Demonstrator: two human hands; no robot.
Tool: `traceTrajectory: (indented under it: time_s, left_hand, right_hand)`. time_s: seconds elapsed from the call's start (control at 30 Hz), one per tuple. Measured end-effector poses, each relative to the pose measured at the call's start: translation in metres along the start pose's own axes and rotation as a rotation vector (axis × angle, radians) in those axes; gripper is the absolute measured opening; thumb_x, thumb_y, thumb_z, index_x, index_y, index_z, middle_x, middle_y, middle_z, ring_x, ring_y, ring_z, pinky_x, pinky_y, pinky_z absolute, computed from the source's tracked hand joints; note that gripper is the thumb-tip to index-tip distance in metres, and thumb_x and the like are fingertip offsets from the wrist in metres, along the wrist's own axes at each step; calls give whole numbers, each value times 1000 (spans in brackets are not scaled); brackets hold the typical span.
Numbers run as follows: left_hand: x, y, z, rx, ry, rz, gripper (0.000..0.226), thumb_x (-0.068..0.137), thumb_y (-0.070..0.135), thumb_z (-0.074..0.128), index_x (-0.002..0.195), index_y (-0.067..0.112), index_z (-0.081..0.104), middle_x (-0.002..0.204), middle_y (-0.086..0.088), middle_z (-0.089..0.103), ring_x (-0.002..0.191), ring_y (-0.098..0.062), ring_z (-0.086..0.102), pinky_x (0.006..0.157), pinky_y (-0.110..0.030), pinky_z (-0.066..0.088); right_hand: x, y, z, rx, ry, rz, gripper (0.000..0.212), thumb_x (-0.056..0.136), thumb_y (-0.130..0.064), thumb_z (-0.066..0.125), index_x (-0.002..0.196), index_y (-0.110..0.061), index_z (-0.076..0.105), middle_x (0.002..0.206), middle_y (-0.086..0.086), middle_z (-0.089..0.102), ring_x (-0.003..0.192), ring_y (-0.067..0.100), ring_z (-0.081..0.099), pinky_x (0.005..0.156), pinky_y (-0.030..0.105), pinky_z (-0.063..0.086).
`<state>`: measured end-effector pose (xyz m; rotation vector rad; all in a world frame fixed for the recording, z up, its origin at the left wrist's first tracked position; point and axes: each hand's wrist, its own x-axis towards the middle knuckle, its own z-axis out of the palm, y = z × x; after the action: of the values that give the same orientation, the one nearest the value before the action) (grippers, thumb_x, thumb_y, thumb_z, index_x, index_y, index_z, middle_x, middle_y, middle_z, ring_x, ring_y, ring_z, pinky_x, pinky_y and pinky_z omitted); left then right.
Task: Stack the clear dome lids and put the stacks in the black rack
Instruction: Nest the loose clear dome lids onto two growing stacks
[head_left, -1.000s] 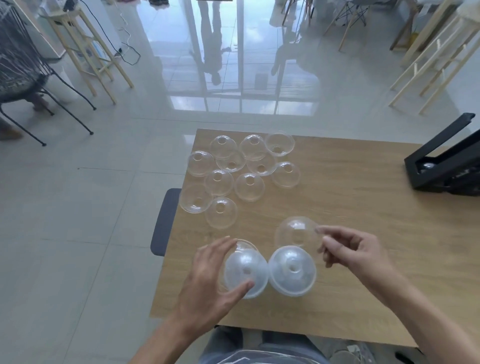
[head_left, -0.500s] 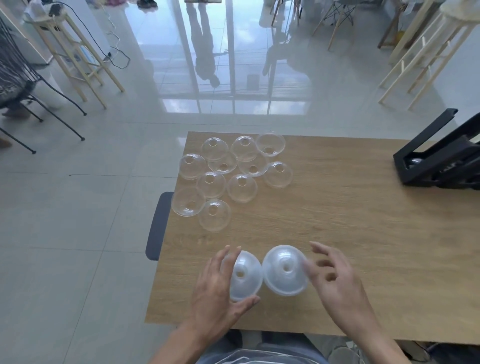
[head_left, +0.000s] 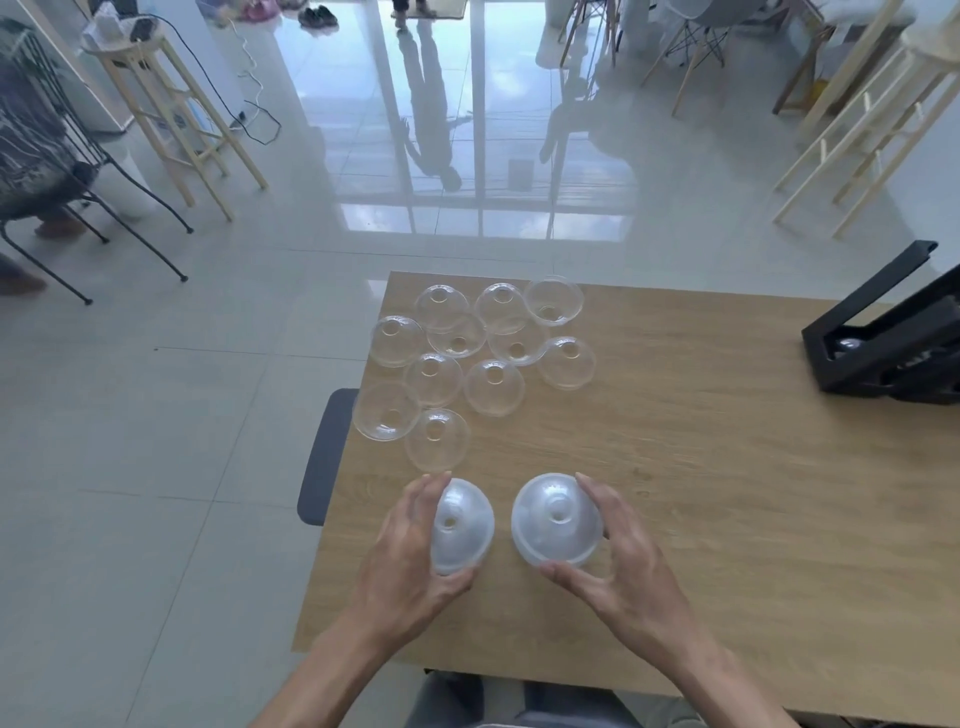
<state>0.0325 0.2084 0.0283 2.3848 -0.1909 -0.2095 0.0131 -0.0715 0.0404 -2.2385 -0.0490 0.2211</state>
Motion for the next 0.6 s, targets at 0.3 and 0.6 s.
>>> traceTrajectory:
  time_s: [0.3, 0.6]
  left_hand:
    - [26, -10, -45, 27, 130, -72, 69, 101, 75, 36, 159, 38, 36, 162, 18, 39, 149, -5, 37, 119, -36, 37]
    - [95, -55, -66, 395, 89, -155, 50, 94, 33, 75, 141, 21, 62, 147, -5, 56, 123, -33, 57, 101, -47, 49]
  right_hand:
    - [61, -3, -31, 26, 97, -39, 67, 101, -69, 48, 153, -28, 49, 157, -15, 46, 149, 5, 40, 118, 50, 42]
    - [189, -39, -9, -255, -134, -400, 43, 104, -44, 61, 135, -16, 68, 139, 3, 62, 131, 21, 58, 104, 47, 52]
